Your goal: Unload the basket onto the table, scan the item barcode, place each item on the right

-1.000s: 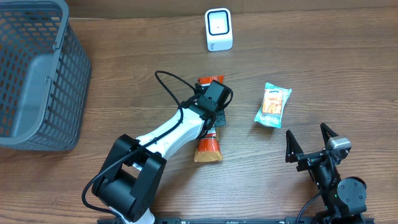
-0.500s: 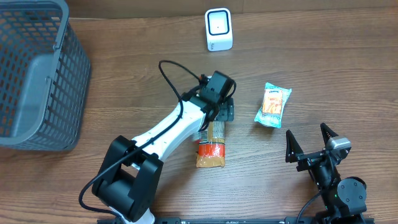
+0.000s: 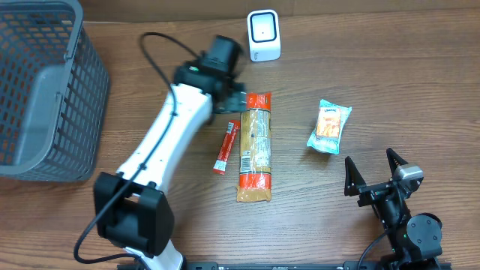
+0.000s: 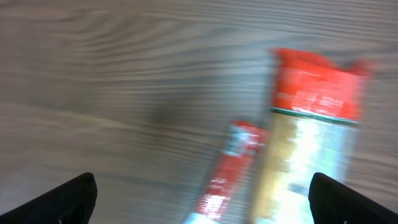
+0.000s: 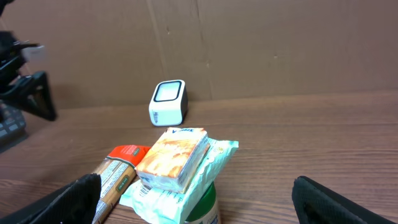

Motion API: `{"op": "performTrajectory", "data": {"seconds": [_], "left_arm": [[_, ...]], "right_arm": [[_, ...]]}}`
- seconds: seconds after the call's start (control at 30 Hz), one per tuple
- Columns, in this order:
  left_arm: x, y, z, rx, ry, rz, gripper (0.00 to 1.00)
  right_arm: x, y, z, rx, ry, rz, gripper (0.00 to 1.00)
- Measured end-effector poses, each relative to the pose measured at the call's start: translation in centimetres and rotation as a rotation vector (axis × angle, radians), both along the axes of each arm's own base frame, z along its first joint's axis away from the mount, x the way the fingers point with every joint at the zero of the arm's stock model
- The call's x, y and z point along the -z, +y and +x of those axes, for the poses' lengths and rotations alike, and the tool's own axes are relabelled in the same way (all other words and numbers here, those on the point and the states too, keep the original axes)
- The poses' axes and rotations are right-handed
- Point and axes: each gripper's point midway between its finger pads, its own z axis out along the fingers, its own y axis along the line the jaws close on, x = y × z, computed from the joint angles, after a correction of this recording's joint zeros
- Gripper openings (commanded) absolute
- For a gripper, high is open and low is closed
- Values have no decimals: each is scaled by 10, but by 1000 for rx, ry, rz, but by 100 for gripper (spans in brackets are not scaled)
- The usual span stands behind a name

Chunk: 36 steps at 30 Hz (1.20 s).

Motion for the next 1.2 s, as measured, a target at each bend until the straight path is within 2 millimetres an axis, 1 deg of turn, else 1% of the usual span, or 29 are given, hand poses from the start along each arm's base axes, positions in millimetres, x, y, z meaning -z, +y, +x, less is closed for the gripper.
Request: {"op": "performTrajectory", "data": {"seconds": [0.03, 0.17, 0.2, 0.3, 0.37, 0.53, 0.57, 0.63, 0.7, 1.2], "left_arm": [[1, 27, 2, -46, 19, 14, 100], [2, 89, 6, -102, 45, 56, 100], [2, 96, 7, -109, 46, 63, 100], [1, 127, 8, -138, 46, 78, 100], [1, 145, 9, -165, 43, 82, 100], [0, 188, 3, -268, 44, 81, 100], [0, 194, 2, -283, 44, 80, 100], [0, 201, 1, -301, 45, 80, 100], [0, 204, 0, -309, 45, 80, 100], [0, 204, 0, -308, 45, 77, 100]], "right_arm": [[0, 0, 0, 0, 0, 0, 100], [0, 0, 0, 0, 0, 0, 100], [0, 0, 0, 0, 0, 0, 100], [0, 0, 0, 0, 0, 0, 100], [0, 0, 0, 0, 0, -1, 100], [0, 0, 0, 0, 0, 0, 100], [0, 0, 0, 0, 0, 0, 100], [0, 0, 0, 0, 0, 0, 100], [0, 0, 0, 0, 0, 0, 100], [0, 0, 0, 0, 0, -1, 100]]}}
